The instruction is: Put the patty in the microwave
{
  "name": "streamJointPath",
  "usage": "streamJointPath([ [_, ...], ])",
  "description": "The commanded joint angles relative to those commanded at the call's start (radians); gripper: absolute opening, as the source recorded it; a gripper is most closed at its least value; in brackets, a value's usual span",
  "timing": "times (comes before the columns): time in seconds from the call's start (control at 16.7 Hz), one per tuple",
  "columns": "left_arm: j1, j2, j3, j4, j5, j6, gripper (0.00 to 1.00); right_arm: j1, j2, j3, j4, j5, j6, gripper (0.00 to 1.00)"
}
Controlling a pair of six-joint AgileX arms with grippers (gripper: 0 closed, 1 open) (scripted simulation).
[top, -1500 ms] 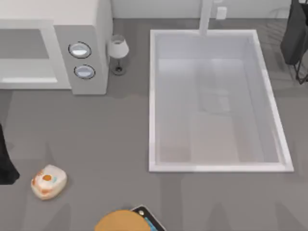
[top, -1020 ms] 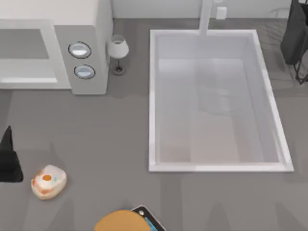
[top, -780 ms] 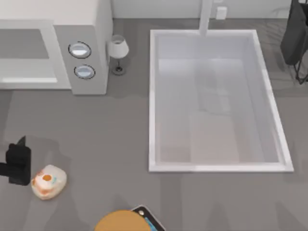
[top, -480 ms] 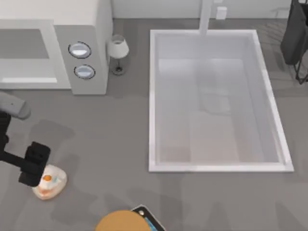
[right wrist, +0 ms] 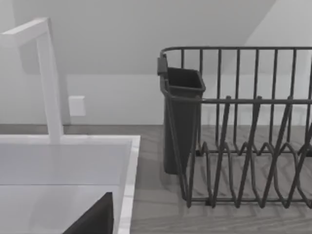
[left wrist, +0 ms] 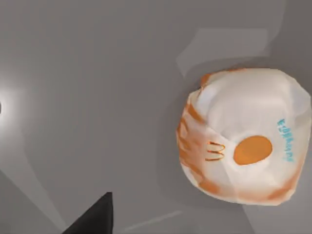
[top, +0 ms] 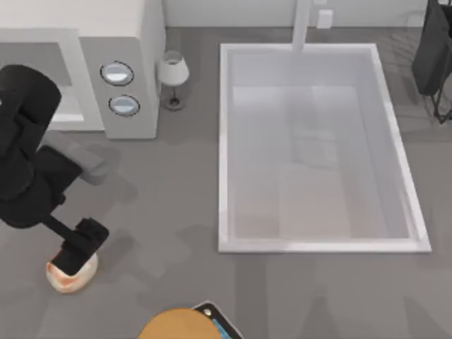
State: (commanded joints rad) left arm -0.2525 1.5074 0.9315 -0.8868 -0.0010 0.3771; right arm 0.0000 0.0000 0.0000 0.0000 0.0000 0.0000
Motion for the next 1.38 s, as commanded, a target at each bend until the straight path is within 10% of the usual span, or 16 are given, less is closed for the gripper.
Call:
streamJointPath([
  [0.6,-0.015,0.112,0.067,-0.063,0.0,0.029,1.0,0.0,0.0,0.0,0.0,0.0,0.0,1.0],
  [1.38,-0.017,0.286,-0.099,0.275,0.0,0.035,1.0,0.0,0.0,0.0,0.0,0.0,0.0,1.0],
])
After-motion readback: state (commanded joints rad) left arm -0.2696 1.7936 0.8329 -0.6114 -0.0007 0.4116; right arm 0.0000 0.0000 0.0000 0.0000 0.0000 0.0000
